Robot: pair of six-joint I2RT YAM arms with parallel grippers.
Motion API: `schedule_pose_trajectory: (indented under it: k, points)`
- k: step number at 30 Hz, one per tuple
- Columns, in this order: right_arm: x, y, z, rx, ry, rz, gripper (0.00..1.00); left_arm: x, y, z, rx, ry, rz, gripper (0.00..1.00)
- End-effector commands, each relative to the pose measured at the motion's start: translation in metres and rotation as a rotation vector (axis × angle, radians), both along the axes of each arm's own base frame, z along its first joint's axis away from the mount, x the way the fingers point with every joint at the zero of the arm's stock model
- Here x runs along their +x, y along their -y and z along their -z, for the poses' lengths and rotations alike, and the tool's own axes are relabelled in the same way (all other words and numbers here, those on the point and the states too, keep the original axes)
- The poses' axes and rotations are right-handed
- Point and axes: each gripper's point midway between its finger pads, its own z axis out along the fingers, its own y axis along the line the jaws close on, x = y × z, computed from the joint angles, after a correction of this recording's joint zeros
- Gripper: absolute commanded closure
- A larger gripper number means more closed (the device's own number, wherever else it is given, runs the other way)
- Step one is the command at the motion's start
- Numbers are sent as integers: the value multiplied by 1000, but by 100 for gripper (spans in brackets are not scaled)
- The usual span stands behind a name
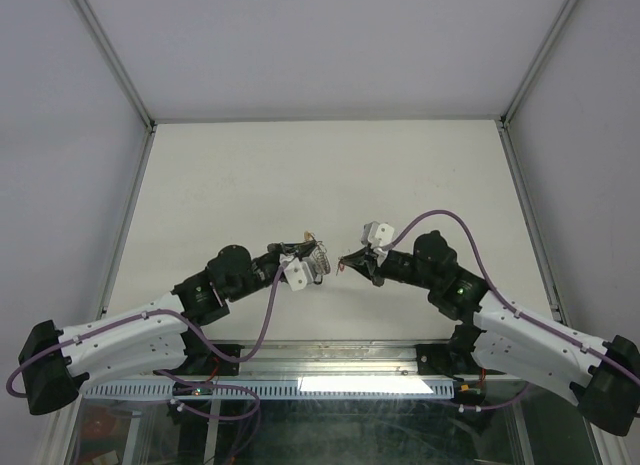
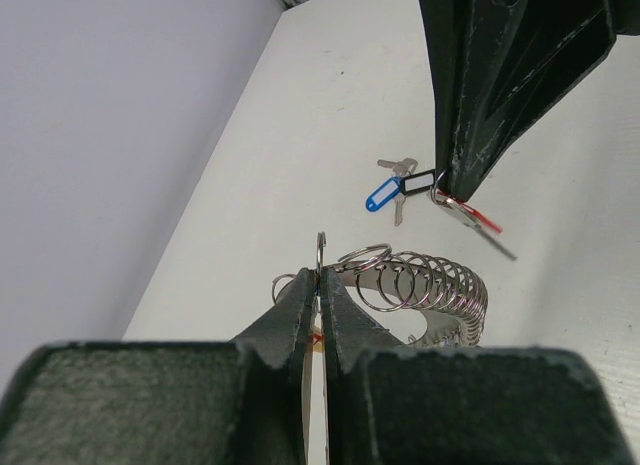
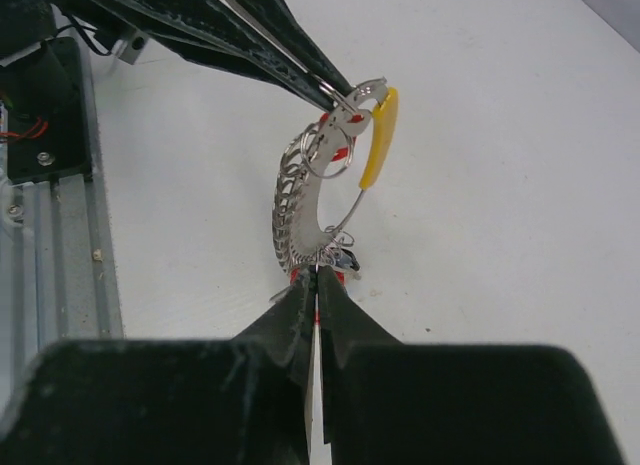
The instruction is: Put the keys on the keyring
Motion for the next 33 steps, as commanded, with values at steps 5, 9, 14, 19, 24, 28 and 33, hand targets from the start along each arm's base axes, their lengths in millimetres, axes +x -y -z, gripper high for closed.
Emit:
schedule_pose_trajectory:
  k: [5,9,14,19,24,28,33]
  points:
    - [-4,-20,-62,126,117,-101,100,-7,5,-39,-121,58,57,100]
    - [1,-25,-73,149,134,-94,100,-6,5,-37,-115,54,55,100]
    - [1,-30,-83,182,157,-117,100,-2,5,-35,-109,48,35,100]
    - [4,-36,-84,173,152,-124,100,5,3,-36,-115,30,-10,100]
    - [7,-41,-84,167,146,-127,100,8,2,-35,-112,22,-27,100]
    - [8,-44,-81,158,139,-131,100,8,2,-35,-114,19,-28,100]
    - [9,-47,-79,144,135,-137,100,9,3,-35,-114,16,-30,100]
